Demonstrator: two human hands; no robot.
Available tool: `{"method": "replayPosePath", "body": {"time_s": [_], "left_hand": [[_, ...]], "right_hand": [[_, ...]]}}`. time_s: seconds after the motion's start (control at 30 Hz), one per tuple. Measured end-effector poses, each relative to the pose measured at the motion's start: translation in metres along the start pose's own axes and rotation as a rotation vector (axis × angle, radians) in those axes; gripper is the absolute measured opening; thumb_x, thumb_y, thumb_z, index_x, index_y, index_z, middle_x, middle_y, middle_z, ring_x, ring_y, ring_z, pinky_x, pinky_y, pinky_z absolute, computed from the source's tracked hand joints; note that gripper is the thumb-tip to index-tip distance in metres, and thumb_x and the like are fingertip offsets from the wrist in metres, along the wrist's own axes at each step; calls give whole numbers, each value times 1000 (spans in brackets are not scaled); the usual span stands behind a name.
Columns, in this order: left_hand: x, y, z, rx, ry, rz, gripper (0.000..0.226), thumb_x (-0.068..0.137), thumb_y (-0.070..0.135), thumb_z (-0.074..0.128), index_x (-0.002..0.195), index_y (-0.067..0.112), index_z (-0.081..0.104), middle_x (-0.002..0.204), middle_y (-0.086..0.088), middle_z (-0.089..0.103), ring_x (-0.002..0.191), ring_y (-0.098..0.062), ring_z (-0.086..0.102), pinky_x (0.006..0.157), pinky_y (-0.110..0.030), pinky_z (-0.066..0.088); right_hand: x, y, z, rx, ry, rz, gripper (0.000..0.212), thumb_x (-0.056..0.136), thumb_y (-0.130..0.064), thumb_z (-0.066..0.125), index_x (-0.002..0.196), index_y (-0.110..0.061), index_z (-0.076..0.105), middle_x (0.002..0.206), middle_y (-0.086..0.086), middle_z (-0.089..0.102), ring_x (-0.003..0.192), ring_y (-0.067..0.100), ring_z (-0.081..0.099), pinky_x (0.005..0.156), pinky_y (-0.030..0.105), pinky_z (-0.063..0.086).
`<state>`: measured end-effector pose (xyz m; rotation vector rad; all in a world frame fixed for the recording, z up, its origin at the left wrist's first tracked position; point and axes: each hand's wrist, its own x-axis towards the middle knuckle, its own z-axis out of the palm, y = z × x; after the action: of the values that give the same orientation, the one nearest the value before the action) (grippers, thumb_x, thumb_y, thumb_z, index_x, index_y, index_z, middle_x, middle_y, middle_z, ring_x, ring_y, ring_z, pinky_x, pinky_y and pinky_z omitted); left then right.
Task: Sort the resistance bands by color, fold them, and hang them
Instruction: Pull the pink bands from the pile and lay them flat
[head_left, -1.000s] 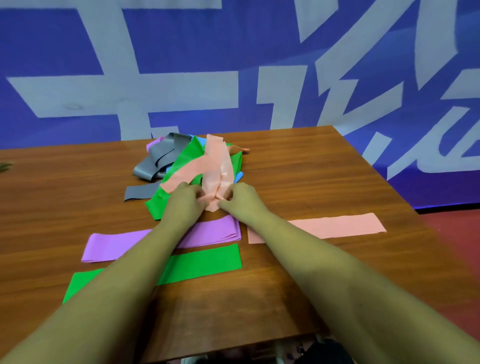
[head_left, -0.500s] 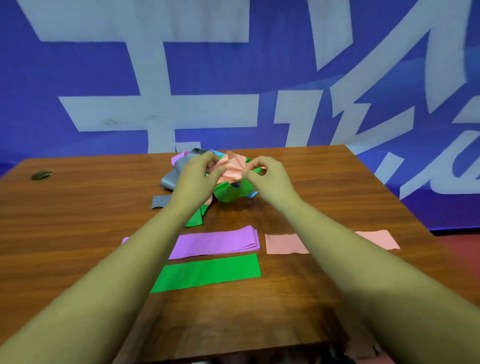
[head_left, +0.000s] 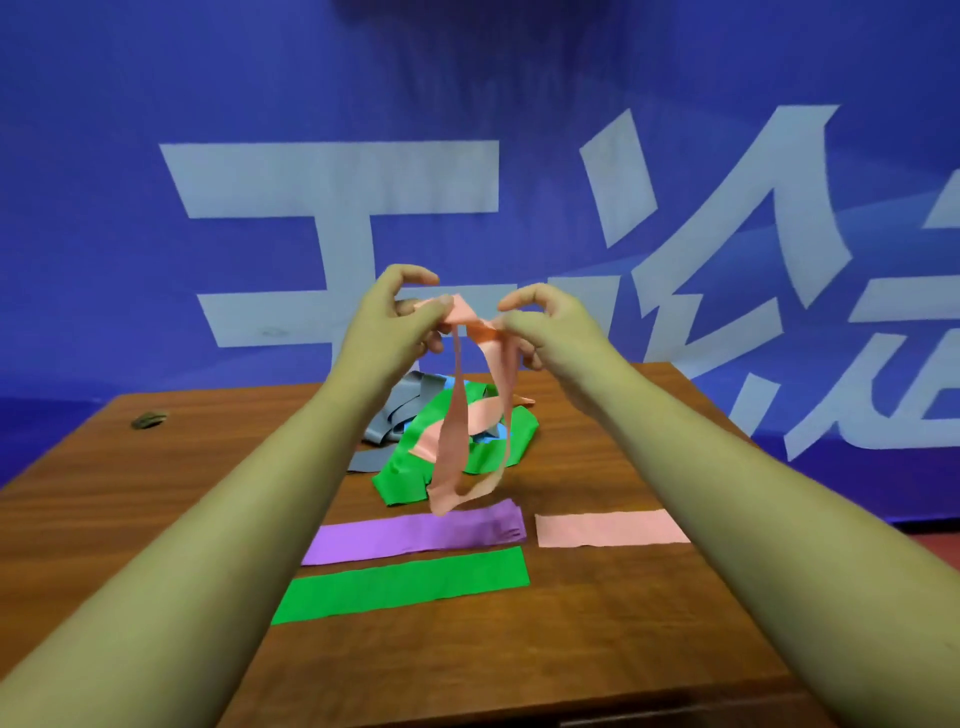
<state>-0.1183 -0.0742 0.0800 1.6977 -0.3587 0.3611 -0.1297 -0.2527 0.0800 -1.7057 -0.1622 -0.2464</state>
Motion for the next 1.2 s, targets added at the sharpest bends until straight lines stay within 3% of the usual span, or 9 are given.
{"method": "replayPosePath", "body": {"time_s": [0.1, 0.3, 0.47, 0.6, 0.7, 0.8, 0.87, 1.07, 1.2], "left_hand": [[-7, 4, -7, 25, 32, -30, 6, 93, 15, 62, 93, 9, 62, 69, -10, 63, 47, -9, 53, 50, -19, 41], [-22, 6, -22, 22, 77, -147, 22, 92, 26, 64, 80, 9, 62, 52, 1, 51, 44, -9, 41, 47, -21, 37], [-37, 4, -30, 122, 47, -159, 34, 92, 43, 61, 75, 14, 58, 62, -1, 49, 55, -11, 42, 55, -24, 36], [-50, 2, -37, 128, 16, -150, 39, 94, 49, 55, 72, 17, 55, 73, -2, 51, 71, -13, 47, 70, -27, 40], [-57, 1, -39, 189, -4, -131, 36, 94, 43, 57, 83, 9, 59, 73, 1, 53, 67, -10, 46, 63, -23, 37], [-65, 4, -35, 231, 36, -34, 21, 95, 31, 60, 95, 11, 60, 80, 4, 57, 64, 1, 50, 59, -11, 39], [-71, 11, -31, 187, 38, 51, 20, 97, 29, 57, 90, 11, 62, 78, 7, 59, 62, 8, 51, 61, -5, 38], [-80, 21, -23, 61, -70, 127, 16, 93, 18, 64, 95, 3, 70, 83, -3, 69, 72, 1, 60, 67, -11, 46], [-79, 22, -18, 67, -83, 137, 10, 93, 12, 62, 89, 6, 69, 77, 0, 67, 66, 4, 59, 64, -12, 47]], "right_hand": [[-14, -3, 0, -3, -149, -21, 8, 83, -19, 73, 91, -18, 70, 55, -13, 55, 51, 6, 43, 49, 20, 31], [-42, -9, 5, 20, -342, -48, 9, 90, -17, 67, 88, -8, 69, 63, -7, 55, 52, 2, 42, 50, 14, 32], [-53, -19, 11, -39, -267, -68, 11, 89, -20, 68, 90, -9, 70, 78, -6, 66, 67, -6, 58, 58, 6, 42], [-54, -20, 11, -186, -189, -118, 13, 88, -21, 69, 88, -9, 73, 81, 0, 68, 75, 4, 59, 73, 19, 49], [-57, -21, 12, -125, -179, -78, 17, 90, -19, 68, 93, -3, 71, 75, 2, 64, 65, 7, 56, 58, 18, 48], [-60, -22, 16, -41, -174, -53, 19, 89, -20, 69, 94, -3, 72, 77, 3, 66, 68, 10, 59, 62, 22, 51], [-63, -24, 20, -5, -168, -55, 19, 90, -20, 68, 96, -2, 72, 79, 5, 68, 71, 12, 60, 65, 25, 52], [-66, -31, 23, -84, -135, -92, 14, 90, -25, 67, 94, -15, 76, 93, 3, 75, 88, 12, 68, 74, 29, 55], [-72, -31, 16, -241, -56, -135, 16, 88, -27, 68, 87, -13, 74, 84, 1, 72, 78, 8, 64, 68, 26, 53]]}}
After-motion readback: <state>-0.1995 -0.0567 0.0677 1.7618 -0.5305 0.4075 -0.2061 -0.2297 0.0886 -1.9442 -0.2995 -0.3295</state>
